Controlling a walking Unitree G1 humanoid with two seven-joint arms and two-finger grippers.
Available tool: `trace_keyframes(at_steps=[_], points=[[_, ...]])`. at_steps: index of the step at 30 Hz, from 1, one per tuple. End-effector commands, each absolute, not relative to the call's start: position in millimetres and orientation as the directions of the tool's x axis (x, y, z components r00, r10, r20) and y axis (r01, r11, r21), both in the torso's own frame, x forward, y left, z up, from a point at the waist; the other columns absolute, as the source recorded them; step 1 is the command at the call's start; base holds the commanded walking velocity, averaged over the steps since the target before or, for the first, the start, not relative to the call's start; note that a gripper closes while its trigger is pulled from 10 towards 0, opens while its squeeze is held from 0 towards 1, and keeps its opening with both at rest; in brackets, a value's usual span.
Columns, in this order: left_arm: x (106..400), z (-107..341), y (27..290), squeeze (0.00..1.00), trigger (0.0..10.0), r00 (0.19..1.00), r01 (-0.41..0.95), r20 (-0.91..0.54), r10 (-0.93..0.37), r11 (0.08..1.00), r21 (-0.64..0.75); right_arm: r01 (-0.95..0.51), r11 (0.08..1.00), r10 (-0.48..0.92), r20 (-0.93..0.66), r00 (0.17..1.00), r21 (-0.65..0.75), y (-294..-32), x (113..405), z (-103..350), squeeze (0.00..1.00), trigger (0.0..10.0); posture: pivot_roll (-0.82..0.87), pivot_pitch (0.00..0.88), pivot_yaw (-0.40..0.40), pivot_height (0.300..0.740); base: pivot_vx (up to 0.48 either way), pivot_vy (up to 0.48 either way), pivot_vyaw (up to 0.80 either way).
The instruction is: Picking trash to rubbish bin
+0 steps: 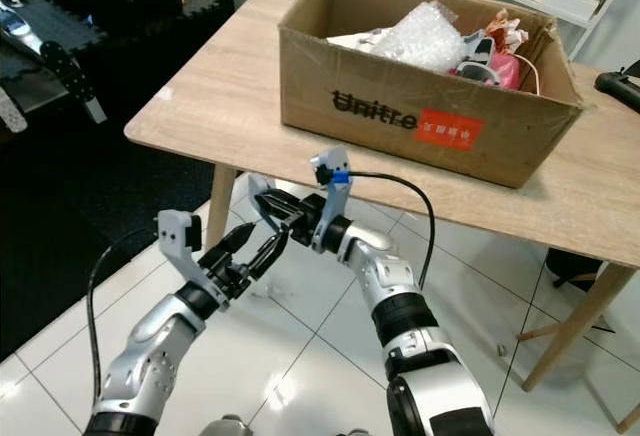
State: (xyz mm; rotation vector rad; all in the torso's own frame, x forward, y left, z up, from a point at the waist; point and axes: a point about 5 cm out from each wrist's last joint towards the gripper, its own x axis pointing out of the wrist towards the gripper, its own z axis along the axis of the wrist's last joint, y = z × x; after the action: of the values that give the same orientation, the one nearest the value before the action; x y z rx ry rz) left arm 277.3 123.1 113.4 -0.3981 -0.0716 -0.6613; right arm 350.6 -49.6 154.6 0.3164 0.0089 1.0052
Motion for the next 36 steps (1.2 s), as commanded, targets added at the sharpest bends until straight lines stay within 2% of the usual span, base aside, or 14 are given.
trace_keyframes(at_steps=[1, 14, 32, 36], points=[[277, 112, 117, 0.00, 10.0, 0.776, 0.627, 0.185, -0.604, 0.701, -0.339, -0.814, 0.518, 0.818, 0.125, 0.561, 0.263, -58, 349, 149, 0.00, 10.0, 0.25, 0.134, -0.087, 0.740, 0.000, 0.000, 0.00], [286, 127, 108, 0.00, 10.0, 0.731, 0.680, 0.222, -0.645, 0.661, -0.318, -0.799, 0.548, 0.787, 0.171, 0.593, 0.249, -68, 350, 157, 0.00, 10.0, 0.20, 0.130, -0.056, 0.740, 0.000, -0.410, 0.00], [295, 131, 113, 0.00, 10.0, 0.745, 0.665, 0.222, -0.629, 0.677, -0.316, -0.786, 0.574, 0.770, 0.175, 0.614, 0.230, -73, 350, 162, 0.00, 10.0, 0.17, 0.111, -0.057, 0.740, 0.000, 0.000, 0.00], [293, 132, 107, 0.00, 10.0, 0.720, 0.691, 0.228, -0.655, 0.650, -0.317, -0.783, 0.577, 0.768, 0.173, 0.617, 0.230, -74, 350, 161, 0.00, 10.0, 0.17, 0.110, -0.059, 0.740, 0.000, -0.468, 0.00]])
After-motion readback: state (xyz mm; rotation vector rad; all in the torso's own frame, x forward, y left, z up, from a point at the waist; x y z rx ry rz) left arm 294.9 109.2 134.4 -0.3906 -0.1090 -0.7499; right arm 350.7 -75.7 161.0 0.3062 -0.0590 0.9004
